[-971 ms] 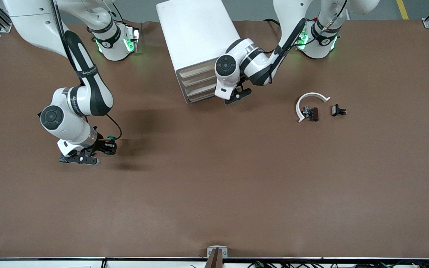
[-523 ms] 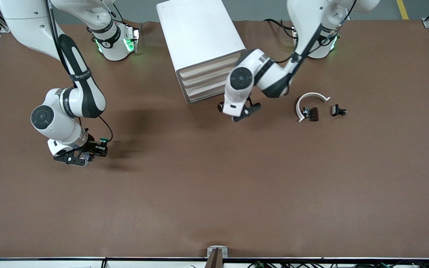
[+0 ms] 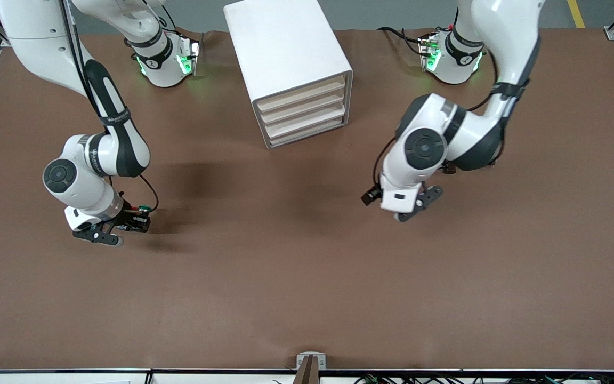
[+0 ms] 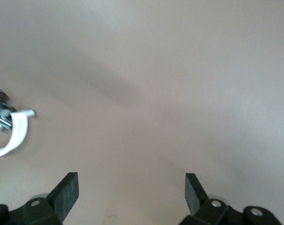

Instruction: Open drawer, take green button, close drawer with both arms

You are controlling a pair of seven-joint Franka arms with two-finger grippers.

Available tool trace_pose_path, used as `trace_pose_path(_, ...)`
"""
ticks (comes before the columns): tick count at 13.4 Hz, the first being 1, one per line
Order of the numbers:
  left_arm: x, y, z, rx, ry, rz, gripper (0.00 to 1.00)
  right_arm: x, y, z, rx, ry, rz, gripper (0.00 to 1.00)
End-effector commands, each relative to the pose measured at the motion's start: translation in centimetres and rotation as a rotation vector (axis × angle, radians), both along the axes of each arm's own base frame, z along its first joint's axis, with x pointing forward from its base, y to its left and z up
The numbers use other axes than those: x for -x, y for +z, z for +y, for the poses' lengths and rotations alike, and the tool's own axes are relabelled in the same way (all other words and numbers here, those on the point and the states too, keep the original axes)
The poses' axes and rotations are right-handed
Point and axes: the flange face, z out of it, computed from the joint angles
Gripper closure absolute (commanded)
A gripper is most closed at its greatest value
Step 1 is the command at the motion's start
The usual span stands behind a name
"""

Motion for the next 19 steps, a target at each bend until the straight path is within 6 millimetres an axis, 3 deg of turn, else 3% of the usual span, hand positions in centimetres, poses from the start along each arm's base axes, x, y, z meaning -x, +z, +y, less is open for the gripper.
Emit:
trace_pose_path(1,-2.6,5.6,6.8,-0.01,0.047,-0.037,0.0,-1.1,-1.2,0.2,0.01,-0.039,0.004,1.0)
trace_pose_path(5,-6.0,12.0,16.1,0.006,-0.086,-0.069,0.0,-0.5,-2.5,1.0,0.013,-0.037,0.035,1.0)
trace_pose_path(7,-5.9,16.4,21.9,0.014,-0.212,-0.103,0.0,-0.3,-3.0,1.3,0.013,-0.032,0.044,1.0)
trace_pose_path(9,-4.9,19.3,27.2,0.014,-0.315,-0.12,0.0,-0.2,-3.2,1.8,0.014,-0.025,0.047,1.0)
trace_pose_path(11,-3.6,21.4,30.1,0.011,-0.38,-0.111,0.0,-0.1,-3.3,2.3,0.014,-0.016,0.05,1.0)
trace_pose_path(12,-3.0,22.6,31.4,0.004,-0.396,-0.124,0.0,-0.1,-3.3,2.3,0.014,-0.016,0.05,0.92)
trace_pose_path(13,-2.7,23.2,32.3,0.003,-0.422,-0.129,0.0,-0.2,-3.2,2.4,0.014,-0.014,0.047,0.01)
trace_pose_path(16,-1.0,24.4,33.3,0.02,-0.462,-0.095,0.0,-0.6,-2.4,2.2,0.014,0.001,0.041,0.0)
trace_pose_path(19,0.4,26.0,33.0,0.014,-0.473,-0.087,0.0,-2.0,1.8,2.1,0.02,0.053,0.086,0.0)
